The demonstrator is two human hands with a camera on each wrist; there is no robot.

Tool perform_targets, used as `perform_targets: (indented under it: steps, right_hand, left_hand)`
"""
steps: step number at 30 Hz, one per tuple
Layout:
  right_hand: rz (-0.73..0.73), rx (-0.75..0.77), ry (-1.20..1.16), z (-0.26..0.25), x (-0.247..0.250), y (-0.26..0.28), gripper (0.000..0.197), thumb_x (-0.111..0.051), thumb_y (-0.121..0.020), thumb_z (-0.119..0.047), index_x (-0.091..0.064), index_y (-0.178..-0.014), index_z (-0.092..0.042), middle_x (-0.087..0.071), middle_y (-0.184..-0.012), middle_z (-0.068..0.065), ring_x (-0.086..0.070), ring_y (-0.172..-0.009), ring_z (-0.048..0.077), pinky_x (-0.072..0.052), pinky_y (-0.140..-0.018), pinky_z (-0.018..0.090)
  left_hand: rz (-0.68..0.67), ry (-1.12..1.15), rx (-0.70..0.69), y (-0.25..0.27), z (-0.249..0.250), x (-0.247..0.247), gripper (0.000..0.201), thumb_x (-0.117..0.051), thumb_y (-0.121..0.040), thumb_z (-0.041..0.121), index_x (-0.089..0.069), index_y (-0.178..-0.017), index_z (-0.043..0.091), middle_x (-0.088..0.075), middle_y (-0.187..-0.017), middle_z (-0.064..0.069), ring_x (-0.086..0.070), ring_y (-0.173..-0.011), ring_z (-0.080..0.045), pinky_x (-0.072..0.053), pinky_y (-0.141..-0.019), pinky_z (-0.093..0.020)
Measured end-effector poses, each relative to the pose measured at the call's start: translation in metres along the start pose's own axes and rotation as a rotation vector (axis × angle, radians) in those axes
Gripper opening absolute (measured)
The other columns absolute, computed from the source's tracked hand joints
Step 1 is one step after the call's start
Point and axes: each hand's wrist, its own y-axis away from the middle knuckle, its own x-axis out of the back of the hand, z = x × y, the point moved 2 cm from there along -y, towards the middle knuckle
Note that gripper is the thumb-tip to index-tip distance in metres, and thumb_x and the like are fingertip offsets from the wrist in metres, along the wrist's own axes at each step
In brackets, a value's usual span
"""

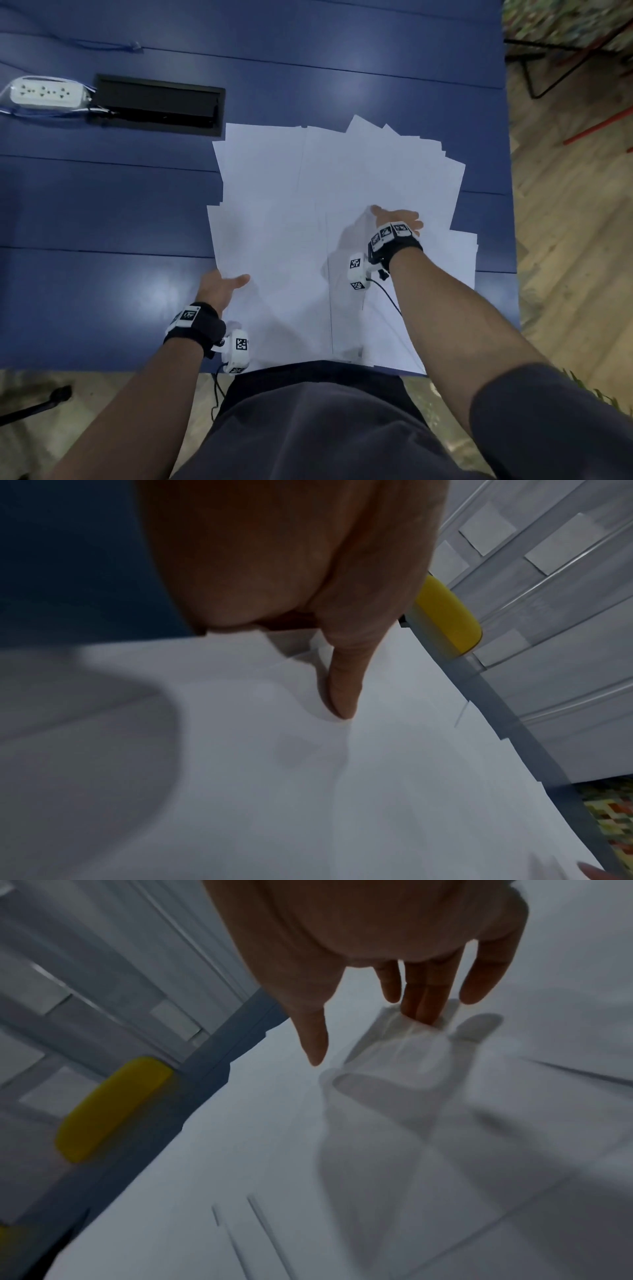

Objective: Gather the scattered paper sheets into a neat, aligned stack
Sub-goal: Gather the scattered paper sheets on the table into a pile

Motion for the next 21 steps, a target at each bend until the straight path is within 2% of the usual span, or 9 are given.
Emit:
perform_targets:
  steps: [1, 3, 7, 11, 13, 16, 19, 21]
  right_hand:
    - [0.042, 0.000, 0.073, -0.009, -0.003, 0.001, 0.102, -0.068, -0.079, -0.059, -0.023, -0.152, -0.004, -0.030, -0.155, 0.016, -0.032, -0.142, 0.035, -0.030, -0.114, 0.051]
    - [0.119, 0.046, 0.145, -0.024, -0.007, 0.005, 0.087, -0.078, -0.070, -0.050, -0.036, -0.136, -0.010, -0.040, -0.140, 0.010, -0.042, -0.130, 0.028, -0.039, -0.104, 0.047]
    - [0.045, 0.141, 0.284, -0.036, -0.023, 0.017, 0.089, -0.087, -0.069, -0.040, -0.033, -0.135, -0.015, -0.037, -0.138, 0.008, -0.040, -0.131, 0.027, -0.040, -0.102, 0.045]
    - [0.009, 0.152, 0.312, -0.043, -0.031, 0.024, 0.087, -0.085, -0.073, -0.042, -0.033, -0.136, -0.013, -0.035, -0.142, 0.009, -0.040, -0.133, 0.026, -0.040, -0.104, 0.041]
    - [-0.012, 0.127, 0.250, -0.049, -0.033, 0.025, 0.084, -0.084, -0.075, -0.042, -0.035, -0.137, -0.013, -0.039, -0.141, 0.007, -0.044, -0.131, 0.025, -0.038, -0.105, 0.042]
    - [-0.033, 0.166, 0.278, -0.058, -0.037, 0.029, 0.076, -0.077, -0.079, -0.046, -0.039, -0.136, -0.013, -0.048, -0.137, 0.005, -0.046, -0.129, 0.024, -0.033, -0.107, 0.043]
    - [-0.072, 0.244, 0.346, -0.068, -0.047, 0.040, 0.062, -0.071, -0.082, -0.045, -0.049, -0.131, -0.014, -0.052, -0.135, 0.005, -0.051, -0.125, 0.025, -0.032, -0.106, 0.043]
    - [-0.118, 0.284, 0.359, -0.075, -0.054, 0.048, 0.052, -0.072, -0.082, -0.041, -0.056, -0.124, -0.014, -0.052, -0.134, 0.007, -0.053, -0.123, 0.027, -0.034, -0.105, 0.043]
  left_hand:
    - [0.001, 0.008, -0.008, 0.000, 0.000, 0.000, 0.041, -0.090, -0.082, 0.019, -0.074, -0.119, 0.010, -0.080, -0.117, -0.009, -0.073, -0.112, -0.038, -0.053, -0.108, -0.060]
    - [-0.003, 0.029, -0.021, 0.003, 0.003, -0.002, 0.035, -0.087, -0.086, 0.011, -0.075, -0.119, 0.008, -0.080, -0.117, -0.011, -0.073, -0.112, -0.037, -0.053, -0.108, -0.059]
    - [-0.012, 0.048, -0.026, 0.008, 0.007, -0.003, 0.028, -0.084, -0.089, 0.007, -0.076, -0.114, 0.012, -0.080, -0.117, -0.010, -0.074, -0.111, -0.036, -0.054, -0.107, -0.057]
    - [-0.023, 0.054, -0.020, 0.009, 0.010, -0.003, 0.023, -0.084, -0.089, 0.006, -0.076, -0.109, 0.016, -0.080, -0.115, -0.009, -0.075, -0.110, -0.035, -0.056, -0.106, -0.054]
    - [-0.026, 0.049, -0.016, 0.009, 0.010, -0.003, 0.022, -0.084, -0.088, 0.006, -0.077, -0.106, 0.016, -0.081, -0.113, -0.008, -0.075, -0.108, -0.035, -0.056, -0.105, -0.054]
    - [-0.026, 0.053, -0.010, 0.011, 0.012, -0.003, 0.021, -0.083, -0.088, 0.003, -0.077, -0.104, 0.015, -0.081, -0.110, -0.008, -0.076, -0.106, -0.035, -0.058, -0.102, -0.051]
    - [-0.033, 0.069, -0.013, 0.013, 0.015, -0.004, 0.023, -0.081, -0.089, 0.001, -0.076, -0.109, 0.013, -0.080, -0.110, -0.009, -0.076, -0.105, -0.034, -0.059, -0.094, -0.042]
    - [-0.037, 0.072, -0.017, 0.012, 0.015, -0.004, 0.026, -0.081, -0.089, 0.001, -0.076, -0.112, 0.011, -0.080, -0.110, -0.009, -0.076, -0.104, -0.033, -0.058, -0.093, -0.040]
